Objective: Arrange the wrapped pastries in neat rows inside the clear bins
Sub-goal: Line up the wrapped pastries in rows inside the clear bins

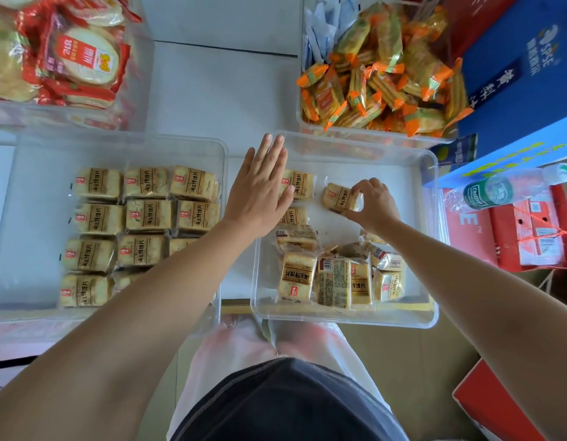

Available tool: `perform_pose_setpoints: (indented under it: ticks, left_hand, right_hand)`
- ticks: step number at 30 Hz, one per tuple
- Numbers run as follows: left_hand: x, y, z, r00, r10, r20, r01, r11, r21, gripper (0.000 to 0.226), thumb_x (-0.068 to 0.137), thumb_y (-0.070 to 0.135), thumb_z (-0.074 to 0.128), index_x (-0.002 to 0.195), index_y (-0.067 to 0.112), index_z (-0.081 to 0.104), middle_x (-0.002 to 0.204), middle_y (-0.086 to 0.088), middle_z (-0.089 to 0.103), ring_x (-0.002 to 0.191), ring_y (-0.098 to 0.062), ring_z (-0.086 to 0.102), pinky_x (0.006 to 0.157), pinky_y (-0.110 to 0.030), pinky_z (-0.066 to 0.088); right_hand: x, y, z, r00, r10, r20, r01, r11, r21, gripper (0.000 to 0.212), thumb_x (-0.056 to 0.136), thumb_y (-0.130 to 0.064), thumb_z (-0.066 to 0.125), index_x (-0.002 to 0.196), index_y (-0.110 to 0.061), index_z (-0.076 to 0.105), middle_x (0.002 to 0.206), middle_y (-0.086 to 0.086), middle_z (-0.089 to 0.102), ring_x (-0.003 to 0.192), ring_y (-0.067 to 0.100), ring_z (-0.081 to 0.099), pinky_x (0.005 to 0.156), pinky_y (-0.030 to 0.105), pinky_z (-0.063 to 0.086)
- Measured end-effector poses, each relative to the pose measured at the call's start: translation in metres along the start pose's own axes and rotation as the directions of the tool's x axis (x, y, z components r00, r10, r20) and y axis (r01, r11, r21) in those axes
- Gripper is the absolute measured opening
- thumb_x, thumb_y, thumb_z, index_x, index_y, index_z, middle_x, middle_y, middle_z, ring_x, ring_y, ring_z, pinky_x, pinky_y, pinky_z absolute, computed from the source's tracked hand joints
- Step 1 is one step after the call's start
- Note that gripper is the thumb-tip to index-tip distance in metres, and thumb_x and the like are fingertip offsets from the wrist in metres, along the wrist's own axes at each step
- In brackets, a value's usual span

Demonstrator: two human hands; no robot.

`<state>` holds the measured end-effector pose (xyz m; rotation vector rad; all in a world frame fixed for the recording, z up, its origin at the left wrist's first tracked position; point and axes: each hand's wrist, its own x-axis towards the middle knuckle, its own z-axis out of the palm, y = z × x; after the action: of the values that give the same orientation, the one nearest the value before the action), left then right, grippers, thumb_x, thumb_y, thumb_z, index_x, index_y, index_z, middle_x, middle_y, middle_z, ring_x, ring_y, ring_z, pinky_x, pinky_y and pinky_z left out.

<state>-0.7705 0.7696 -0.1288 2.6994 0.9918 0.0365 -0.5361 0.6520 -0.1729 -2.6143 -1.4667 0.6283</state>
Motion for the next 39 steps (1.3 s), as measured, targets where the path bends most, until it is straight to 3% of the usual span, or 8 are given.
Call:
perform_pose_setpoints:
  ticks: [3,10,16,19,21,25,31,39]
  left_hand:
    - [0.0,0.001,-0.001,1.0,-0.009,0.002,0.009,1.0,0.002,0.069,0.097,0.044,0.006,0.154,0.006,0.009,0.163,-0.008,-0.003,0.15,-0.023,-0.008,0.122,-0.042,0.002]
    - [-0.001,0.0,0.0,1.0,-0.003,-0.01,0.003,1.0,-0.01,0.065,0.099,0.04,0.012,0.154,0.005,0.011,0.163,-0.009,0.0,0.15,-0.023,-0.006,0.122,-0.042,0.005]
    - [-0.001,0.0,0.0,1.0,-0.002,-0.008,0.002,1.0,-0.001,0.058,0.102,0.029,0.02,0.154,0.006,0.009,0.163,-0.009,-0.002,0.15,-0.023,-0.007,0.122,-0.042,0.004]
    - [-0.002,0.0,-0.003,1.0,0.008,-0.012,-0.008,1.0,0.018,0.057,0.102,0.027,0.023,0.153,0.004,0.014,0.163,-0.009,0.0,0.15,-0.024,-0.005,0.122,-0.042,0.002]
    - [-0.004,0.001,-0.005,1.0,0.016,-0.009,-0.016,0.999,0.031,0.056,0.102,0.027,0.022,0.153,0.004,0.016,0.163,-0.009,0.001,0.15,-0.024,-0.005,0.122,-0.042,0.002]
    - [-0.013,0.002,-0.007,0.999,0.037,0.03,-0.039,0.998,0.049,0.058,0.101,0.031,0.015,0.153,0.006,0.014,0.163,-0.008,-0.003,0.15,-0.023,-0.009,0.122,-0.043,0.002]
    - [-0.019,-0.001,-0.011,0.997,0.048,0.061,-0.052,0.996,0.068,0.055,0.103,0.032,0.018,0.153,0.009,0.016,0.162,-0.007,-0.006,0.149,-0.022,-0.014,0.122,-0.042,-0.002]
    - [-0.009,0.008,-0.013,0.996,0.074,0.042,-0.077,0.994,0.076,0.056,0.102,0.034,0.016,0.151,0.01,0.026,0.163,-0.008,0.0,0.149,-0.024,-0.011,0.122,-0.043,-0.004]
  right_hand:
    - [0.003,-0.002,-0.003,0.996,0.004,-0.089,0.003,0.997,0.071,0.053,0.076,-0.017,0.075,0.125,-0.01,0.055,0.124,0.012,0.045,0.112,0.027,0.047,0.09,0.035,0.045]
    - [0.008,-0.028,0.015,0.99,0.105,-0.098,-0.074,0.957,0.279,0.04,0.079,-0.01,0.071,0.114,-0.007,0.051,0.112,0.013,0.055,0.083,0.017,0.054,0.076,0.033,0.052]
    - [-0.001,-0.037,0.001,0.983,0.007,-0.183,0.052,0.948,0.315,0.018,0.079,-0.023,0.072,0.092,-0.014,0.064,0.097,-0.001,0.058,0.081,0.011,0.052,0.063,0.007,0.035]
    - [-0.013,-0.052,-0.011,0.976,-0.187,0.113,0.113,0.874,0.472,0.017,0.079,-0.027,0.074,0.09,-0.016,0.067,0.087,-0.003,0.066,0.078,0.011,0.061,0.076,0.025,0.054]
    - [-0.023,-0.063,-0.012,0.869,-0.3,0.394,0.107,0.891,0.441,0.026,0.077,-0.029,0.074,0.099,-0.017,0.066,0.093,-0.006,0.067,0.087,0.01,0.063,0.085,0.029,0.054]
    - [-0.033,-0.068,-0.002,0.81,-0.332,0.484,0.212,0.934,0.286,0.04,0.073,-0.02,0.077,0.111,-0.021,0.062,0.109,-0.006,0.058,0.099,0.01,0.053,0.092,0.028,0.043]
    - [-0.029,-0.057,-0.021,0.872,-0.26,0.414,0.076,0.908,0.411,0.03,0.087,-0.025,0.063,0.117,-0.021,0.059,0.107,-0.006,0.062,0.096,0.009,0.059,0.082,0.02,0.047]
    - [-0.007,-0.021,-0.044,0.972,0.153,0.179,-0.213,0.896,0.389,0.027,0.093,-0.03,0.042,0.094,-0.016,0.065,0.08,0.008,0.059,0.063,0.019,0.052,0.049,0.025,0.044]
